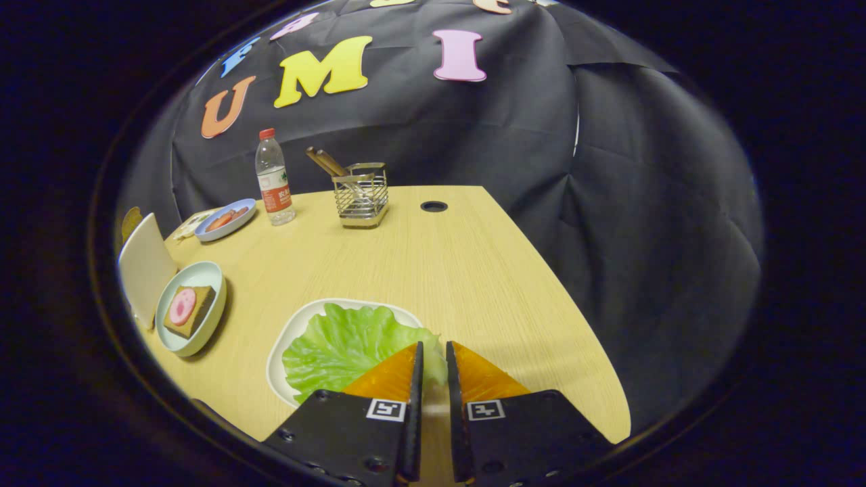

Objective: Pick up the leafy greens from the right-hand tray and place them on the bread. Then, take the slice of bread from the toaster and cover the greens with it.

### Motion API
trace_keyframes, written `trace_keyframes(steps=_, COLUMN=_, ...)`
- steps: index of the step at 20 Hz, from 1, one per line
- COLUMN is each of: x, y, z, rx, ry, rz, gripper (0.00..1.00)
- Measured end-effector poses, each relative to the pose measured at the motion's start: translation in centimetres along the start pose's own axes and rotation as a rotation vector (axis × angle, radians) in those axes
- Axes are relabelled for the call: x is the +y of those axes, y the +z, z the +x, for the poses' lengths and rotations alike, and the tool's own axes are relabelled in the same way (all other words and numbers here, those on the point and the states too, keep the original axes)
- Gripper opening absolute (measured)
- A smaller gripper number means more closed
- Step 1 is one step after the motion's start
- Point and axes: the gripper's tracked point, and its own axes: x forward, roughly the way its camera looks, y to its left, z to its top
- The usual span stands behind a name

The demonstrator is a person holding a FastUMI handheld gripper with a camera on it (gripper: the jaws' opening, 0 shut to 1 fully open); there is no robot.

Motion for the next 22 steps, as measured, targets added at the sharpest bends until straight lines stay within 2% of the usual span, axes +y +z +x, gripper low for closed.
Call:
trace_keyframes(steps=2, x=-0.6, y=0.4, z=-0.5, rx=-0.001, ry=-0.014, rz=0.029, gripper=0.01)
trace_keyframes(steps=5, x=-0.2, y=1.5, z=-1.6, rx=-0.014, ry=0.012, rz=0.051, gripper=0.00)
trace_keyframes(steps=11, x=1.7, y=6.4, z=-5.6, rx=-0.081, ry=0.060, rz=0.076, gripper=0.00)
trace_keyframes(steps=15, x=3.1, y=9.1, z=-8.1, rx=-0.116, ry=0.054, rz=0.048, gripper=0.00)
trace_keyframes(steps=19, x=6.7, y=11.8, z=-11.0, rx=-0.149, ry=0.066, rz=0.027, gripper=0.00)
trace_keyframes(steps=22, x=11.5, y=13.3, z=-13.4, rx=-0.171, ry=0.095, rz=0.014, gripper=0.00)
